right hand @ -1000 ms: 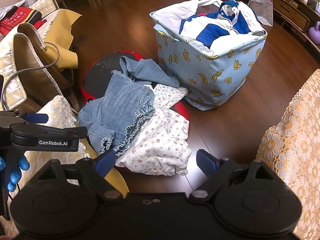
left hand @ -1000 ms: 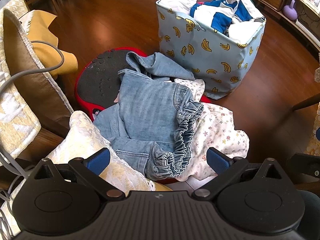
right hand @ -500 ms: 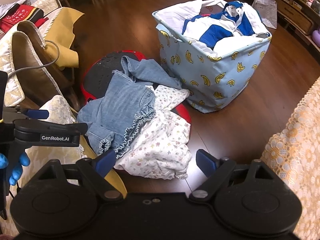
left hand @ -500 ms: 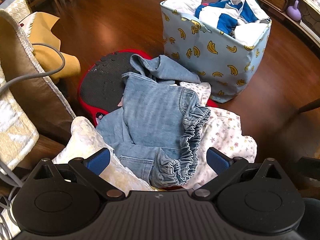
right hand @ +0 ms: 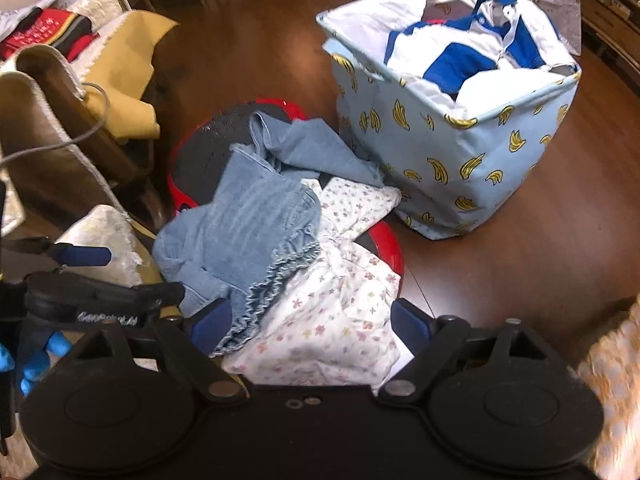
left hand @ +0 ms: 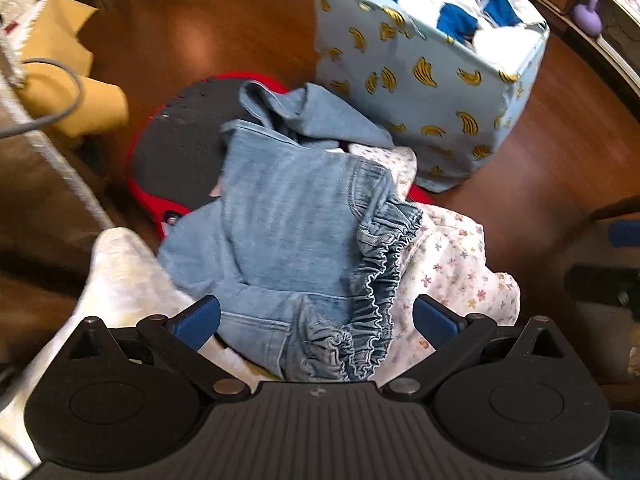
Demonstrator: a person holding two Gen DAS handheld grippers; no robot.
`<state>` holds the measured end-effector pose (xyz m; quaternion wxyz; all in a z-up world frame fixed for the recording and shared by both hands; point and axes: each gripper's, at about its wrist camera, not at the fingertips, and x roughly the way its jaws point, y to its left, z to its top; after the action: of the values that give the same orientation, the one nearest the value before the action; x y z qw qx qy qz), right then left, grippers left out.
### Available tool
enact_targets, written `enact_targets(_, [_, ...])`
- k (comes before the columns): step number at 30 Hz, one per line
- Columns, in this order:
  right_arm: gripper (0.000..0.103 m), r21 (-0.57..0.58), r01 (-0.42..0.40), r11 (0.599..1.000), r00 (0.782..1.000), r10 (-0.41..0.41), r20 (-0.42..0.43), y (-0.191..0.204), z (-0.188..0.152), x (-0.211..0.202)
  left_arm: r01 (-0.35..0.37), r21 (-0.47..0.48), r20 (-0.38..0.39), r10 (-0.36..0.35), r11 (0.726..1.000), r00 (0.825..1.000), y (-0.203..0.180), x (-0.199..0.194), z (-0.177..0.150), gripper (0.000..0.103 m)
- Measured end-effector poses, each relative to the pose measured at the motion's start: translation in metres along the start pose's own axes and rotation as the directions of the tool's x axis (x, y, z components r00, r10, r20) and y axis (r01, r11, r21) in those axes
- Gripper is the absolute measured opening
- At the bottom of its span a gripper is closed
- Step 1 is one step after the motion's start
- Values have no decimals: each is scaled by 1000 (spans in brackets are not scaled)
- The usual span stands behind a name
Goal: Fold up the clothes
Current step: 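Grasp the ruffled waistband of the blue jeans with the right gripper while the left gripper grasps it too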
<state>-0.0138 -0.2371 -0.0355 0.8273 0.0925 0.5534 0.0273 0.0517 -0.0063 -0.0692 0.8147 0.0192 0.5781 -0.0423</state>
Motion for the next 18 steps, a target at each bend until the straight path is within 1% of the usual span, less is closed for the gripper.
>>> enact_targets(4, [103, -59, -4, 998, 1000, 2, -29, -5, 10, 29, 16, 0, -5, -16, 1000, 1000, -1, 19, 1, 103])
enact_targets(6, [103, -70, -15, 997, 999, 11, -46, -9, 17, 44, 16, -4, -7, -17, 1000, 1000, -1, 28, -1, 103])
enact_targets(8, [103, -76, -22, 997, 998, 17, -68, -12, 24, 59, 11, 25, 1, -11, 1000, 1000, -3, 35, -4, 102])
enact_targets(11, [103, -83, -38, 996, 996, 31, -86, -14, 35, 80, 25, 16, 7, -25, 1000, 1000, -2, 39, -5, 102])
enact_targets(18, [103, -120, -104, 987, 990, 91, -111, 1, 55, 123, 58, -4, 21, -58, 998, 998, 2, 48, -9, 102])
